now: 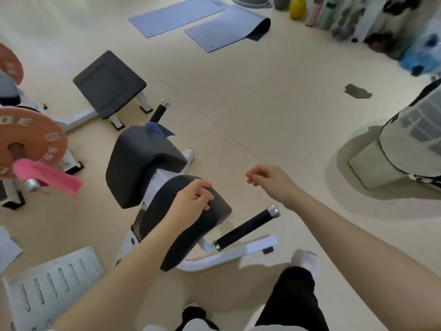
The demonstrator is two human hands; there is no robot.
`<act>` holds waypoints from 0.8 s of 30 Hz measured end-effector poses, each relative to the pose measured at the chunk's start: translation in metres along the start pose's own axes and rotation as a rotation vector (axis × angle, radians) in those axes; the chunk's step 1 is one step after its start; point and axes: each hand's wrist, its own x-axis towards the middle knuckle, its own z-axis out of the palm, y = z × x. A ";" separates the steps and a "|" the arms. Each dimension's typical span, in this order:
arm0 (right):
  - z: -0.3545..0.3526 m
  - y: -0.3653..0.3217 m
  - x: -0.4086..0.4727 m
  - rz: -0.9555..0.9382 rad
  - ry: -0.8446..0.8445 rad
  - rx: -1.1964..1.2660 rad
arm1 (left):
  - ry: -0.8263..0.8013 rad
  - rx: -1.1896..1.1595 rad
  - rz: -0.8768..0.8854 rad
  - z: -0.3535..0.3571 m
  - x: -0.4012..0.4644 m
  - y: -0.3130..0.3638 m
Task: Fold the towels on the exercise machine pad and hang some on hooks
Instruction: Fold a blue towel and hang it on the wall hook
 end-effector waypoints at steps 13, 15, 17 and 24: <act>-0.246 0.032 0.130 -0.179 -0.410 -0.290 | 0.451 -0.184 -0.351 0.188 0.089 0.102; -0.256 0.027 0.152 -0.208 -0.473 -0.334 | 0.572 -0.200 -0.429 0.191 0.096 0.110; -0.254 0.018 0.176 -0.234 -0.526 -0.346 | 0.672 -0.251 -0.467 0.187 0.108 0.119; -0.231 -0.043 0.273 -0.225 -0.695 -0.337 | 0.900 -0.405 -0.500 0.149 0.190 0.124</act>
